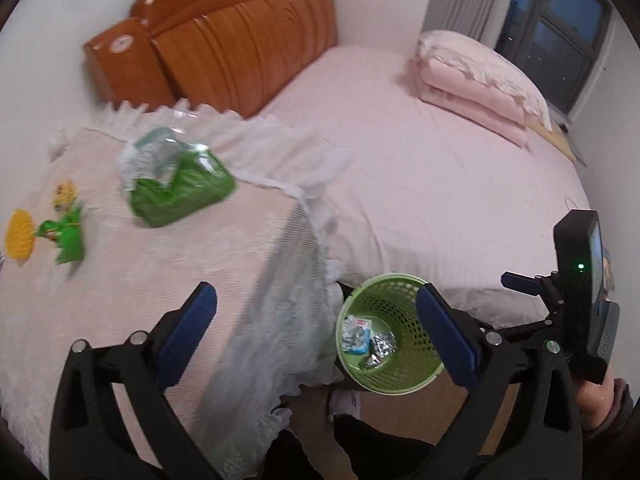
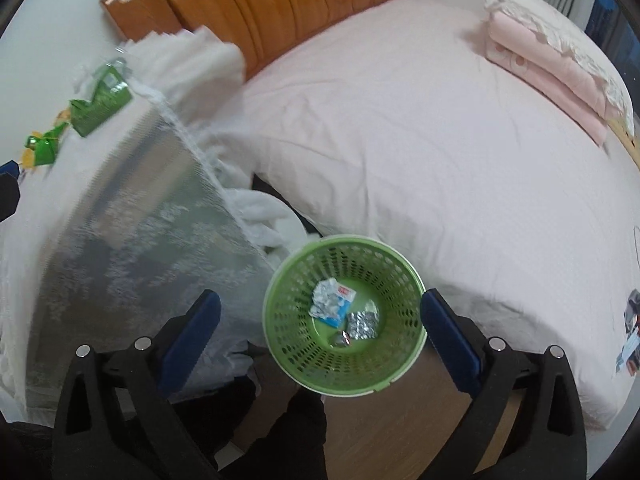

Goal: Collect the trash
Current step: 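Return to the bed and grasp the green snack wrapper with the left tool, then grasp the yellow wrapper with the right tool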

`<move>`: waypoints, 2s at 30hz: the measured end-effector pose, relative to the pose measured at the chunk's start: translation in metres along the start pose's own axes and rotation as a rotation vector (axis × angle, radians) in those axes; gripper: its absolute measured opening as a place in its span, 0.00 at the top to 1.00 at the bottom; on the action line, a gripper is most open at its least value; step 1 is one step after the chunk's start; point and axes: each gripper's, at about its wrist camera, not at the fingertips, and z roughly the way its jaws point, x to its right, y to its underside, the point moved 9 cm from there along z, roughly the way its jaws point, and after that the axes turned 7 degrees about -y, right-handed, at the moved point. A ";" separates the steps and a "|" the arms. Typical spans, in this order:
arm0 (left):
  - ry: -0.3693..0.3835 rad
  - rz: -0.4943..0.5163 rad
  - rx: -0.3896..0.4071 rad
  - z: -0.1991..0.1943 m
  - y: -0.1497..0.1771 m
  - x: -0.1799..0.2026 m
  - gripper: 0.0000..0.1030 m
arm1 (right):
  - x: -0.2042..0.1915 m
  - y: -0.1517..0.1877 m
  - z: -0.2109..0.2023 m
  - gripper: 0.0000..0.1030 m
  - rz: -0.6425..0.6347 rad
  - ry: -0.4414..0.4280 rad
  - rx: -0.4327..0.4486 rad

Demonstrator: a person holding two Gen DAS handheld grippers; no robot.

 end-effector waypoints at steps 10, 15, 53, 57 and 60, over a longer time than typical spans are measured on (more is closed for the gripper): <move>-0.208 -0.272 0.099 -0.060 0.020 -0.146 0.08 | -0.138 -0.064 -0.038 0.03 -0.238 -0.102 0.122; -0.241 -0.380 0.125 -0.072 0.038 -0.186 0.08 | -0.186 -0.072 -0.040 0.02 -0.348 -0.122 0.129; -0.238 -0.450 -0.089 0.124 -0.020 -0.269 0.48 | -0.219 -0.101 0.016 0.02 -0.296 -0.091 0.035; -0.210 -0.483 -0.074 0.120 -0.017 -0.277 0.50 | -0.231 -0.109 0.019 0.02 -0.301 -0.122 0.035; -0.217 -0.502 -0.060 0.108 -0.012 -0.287 0.51 | -0.254 -0.120 0.024 0.02 -0.335 -0.158 0.040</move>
